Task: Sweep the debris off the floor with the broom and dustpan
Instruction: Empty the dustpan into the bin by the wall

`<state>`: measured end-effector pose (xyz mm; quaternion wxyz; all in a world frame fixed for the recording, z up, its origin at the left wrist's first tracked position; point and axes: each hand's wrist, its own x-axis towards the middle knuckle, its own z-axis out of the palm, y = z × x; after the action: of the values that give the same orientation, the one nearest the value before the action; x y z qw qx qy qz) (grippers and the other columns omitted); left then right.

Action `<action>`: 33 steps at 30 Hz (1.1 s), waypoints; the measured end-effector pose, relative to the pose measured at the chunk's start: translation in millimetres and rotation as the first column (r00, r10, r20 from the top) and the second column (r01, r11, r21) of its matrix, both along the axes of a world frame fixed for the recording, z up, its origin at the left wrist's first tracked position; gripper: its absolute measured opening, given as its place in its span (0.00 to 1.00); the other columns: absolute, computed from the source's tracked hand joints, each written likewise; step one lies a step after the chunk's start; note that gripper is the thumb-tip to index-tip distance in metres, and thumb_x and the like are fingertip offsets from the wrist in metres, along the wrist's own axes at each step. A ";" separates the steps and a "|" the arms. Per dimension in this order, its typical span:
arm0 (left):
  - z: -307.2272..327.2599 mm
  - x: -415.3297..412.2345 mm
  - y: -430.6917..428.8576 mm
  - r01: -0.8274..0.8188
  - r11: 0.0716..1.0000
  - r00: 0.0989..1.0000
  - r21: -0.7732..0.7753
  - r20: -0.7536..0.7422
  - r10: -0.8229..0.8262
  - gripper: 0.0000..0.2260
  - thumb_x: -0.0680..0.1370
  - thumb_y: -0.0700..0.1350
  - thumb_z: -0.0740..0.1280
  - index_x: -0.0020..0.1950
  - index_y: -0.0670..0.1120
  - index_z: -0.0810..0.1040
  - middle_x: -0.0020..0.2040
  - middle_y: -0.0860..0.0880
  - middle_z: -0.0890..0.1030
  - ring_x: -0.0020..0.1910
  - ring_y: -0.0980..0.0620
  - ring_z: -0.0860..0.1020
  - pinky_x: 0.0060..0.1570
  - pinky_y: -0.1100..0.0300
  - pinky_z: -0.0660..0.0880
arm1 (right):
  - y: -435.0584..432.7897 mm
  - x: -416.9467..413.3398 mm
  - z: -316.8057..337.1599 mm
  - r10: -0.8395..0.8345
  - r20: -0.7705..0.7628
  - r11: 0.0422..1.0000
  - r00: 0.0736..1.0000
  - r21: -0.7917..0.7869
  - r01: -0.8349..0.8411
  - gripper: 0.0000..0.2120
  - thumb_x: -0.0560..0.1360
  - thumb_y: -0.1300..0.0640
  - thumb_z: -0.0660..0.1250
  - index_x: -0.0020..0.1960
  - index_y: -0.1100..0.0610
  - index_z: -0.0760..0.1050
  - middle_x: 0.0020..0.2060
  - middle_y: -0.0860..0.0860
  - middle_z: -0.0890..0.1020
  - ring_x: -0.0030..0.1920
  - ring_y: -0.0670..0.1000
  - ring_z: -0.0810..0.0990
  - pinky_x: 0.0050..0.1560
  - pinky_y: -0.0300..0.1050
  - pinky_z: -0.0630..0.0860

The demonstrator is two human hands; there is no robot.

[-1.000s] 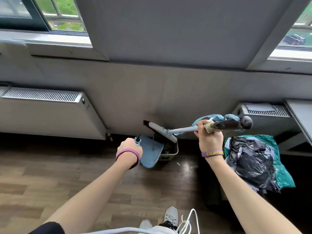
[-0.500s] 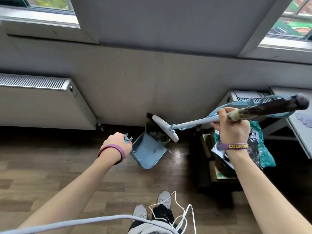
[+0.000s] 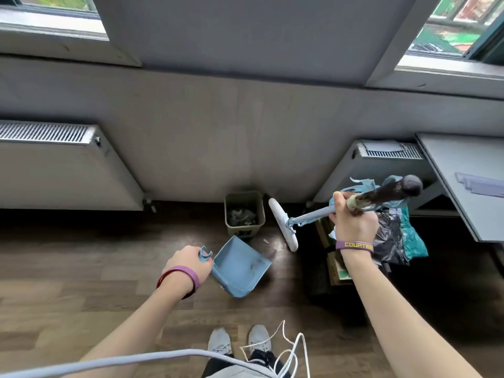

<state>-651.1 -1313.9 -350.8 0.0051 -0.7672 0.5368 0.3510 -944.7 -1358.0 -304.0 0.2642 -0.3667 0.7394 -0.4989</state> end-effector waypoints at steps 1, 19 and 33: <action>-3.6 -0.5 4.2 -0.008 1.000 1.000 0.008 0.001 0.008 0.09 0.76 0.52 0.62 0.40 0.51 0.76 0.33 0.52 0.77 0.31 0.52 0.76 0.36 0.61 0.72 | -4.0 -1.3 -9.0 0.008 -0.003 1.000 1.000 0.027 -0.008 0.19 0.70 0.39 0.63 0.46 0.55 0.76 0.46 0.65 0.80 0.52 0.66 0.79 0.58 0.61 0.76; -49.3 -41.8 55.4 -0.307 0.945 0.951 0.111 0.080 0.299 0.05 0.74 0.53 0.63 0.40 0.56 0.75 0.43 0.48 0.83 0.42 0.45 0.78 0.39 0.60 0.72 | -129.1 -51.3 -47.4 0.007 -0.186 0.986 0.983 0.165 0.024 0.16 0.74 0.47 0.64 0.49 0.59 0.81 0.47 0.58 0.83 0.52 0.58 0.79 0.50 0.44 0.71; -64.3 -81.6 12.3 -0.324 0.912 0.898 0.250 -0.222 0.380 0.03 0.73 0.45 0.64 0.42 0.54 0.75 0.37 0.52 0.81 0.33 0.49 0.83 0.32 0.63 0.75 | -138.4 -20.3 -135.2 0.422 -0.111 0.821 0.900 0.468 -0.327 0.19 0.75 0.45 0.67 0.53 0.60 0.79 0.47 0.62 0.82 0.52 0.62 0.78 0.51 0.47 0.72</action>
<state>-732.8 -1301.5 -415.1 -0.0510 -0.7932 0.3446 0.4995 -965.0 -1496.5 -439.2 0.3535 -0.4870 0.7689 -0.2162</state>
